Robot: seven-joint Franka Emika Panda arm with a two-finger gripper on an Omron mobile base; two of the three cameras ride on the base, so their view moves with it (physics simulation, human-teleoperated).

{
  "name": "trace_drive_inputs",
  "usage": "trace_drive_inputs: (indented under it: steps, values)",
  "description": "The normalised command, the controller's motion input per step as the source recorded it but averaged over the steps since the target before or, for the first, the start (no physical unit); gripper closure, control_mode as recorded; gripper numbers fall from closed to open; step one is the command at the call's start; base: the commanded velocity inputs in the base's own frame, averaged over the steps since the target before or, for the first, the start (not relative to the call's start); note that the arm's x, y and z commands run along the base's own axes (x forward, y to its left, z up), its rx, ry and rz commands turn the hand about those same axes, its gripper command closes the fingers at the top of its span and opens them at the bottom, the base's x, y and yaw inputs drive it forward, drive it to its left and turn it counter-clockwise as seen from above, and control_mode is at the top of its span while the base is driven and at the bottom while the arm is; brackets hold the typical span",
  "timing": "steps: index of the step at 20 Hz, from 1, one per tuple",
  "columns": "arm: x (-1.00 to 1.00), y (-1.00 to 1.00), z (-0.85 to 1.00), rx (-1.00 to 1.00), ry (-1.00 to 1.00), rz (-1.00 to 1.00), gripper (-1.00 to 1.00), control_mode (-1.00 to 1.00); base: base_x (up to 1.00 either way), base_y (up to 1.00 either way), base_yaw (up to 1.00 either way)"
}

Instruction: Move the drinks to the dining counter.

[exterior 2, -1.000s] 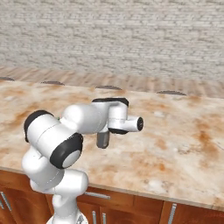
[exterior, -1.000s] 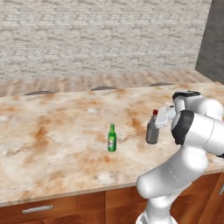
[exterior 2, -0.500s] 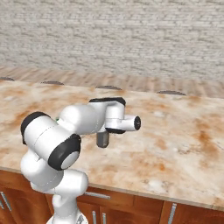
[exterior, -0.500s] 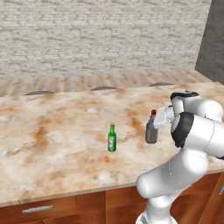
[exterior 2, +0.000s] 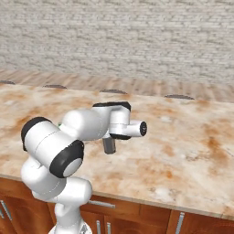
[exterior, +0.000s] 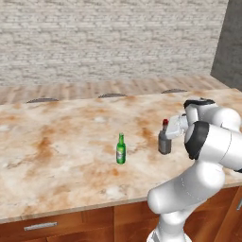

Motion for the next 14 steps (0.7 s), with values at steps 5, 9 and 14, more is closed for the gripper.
trace_drive_inputs:
  steps: [5, 9, 14]
  values:
    - [0.0, -0.21, 0.0, 0.0, 0.0, -0.03, -1.0, -1.0, 0.0, 0.0, 0.0]
    - [0.0, -0.42, 0.0, 0.0, 0.01, -0.06, -1.0, -1.0, 0.0, 0.0, 0.0]
    - [0.0, -0.19, 0.0, 0.0, 0.0, -0.04, -1.0, -1.0, 0.0, 0.0, 0.0]
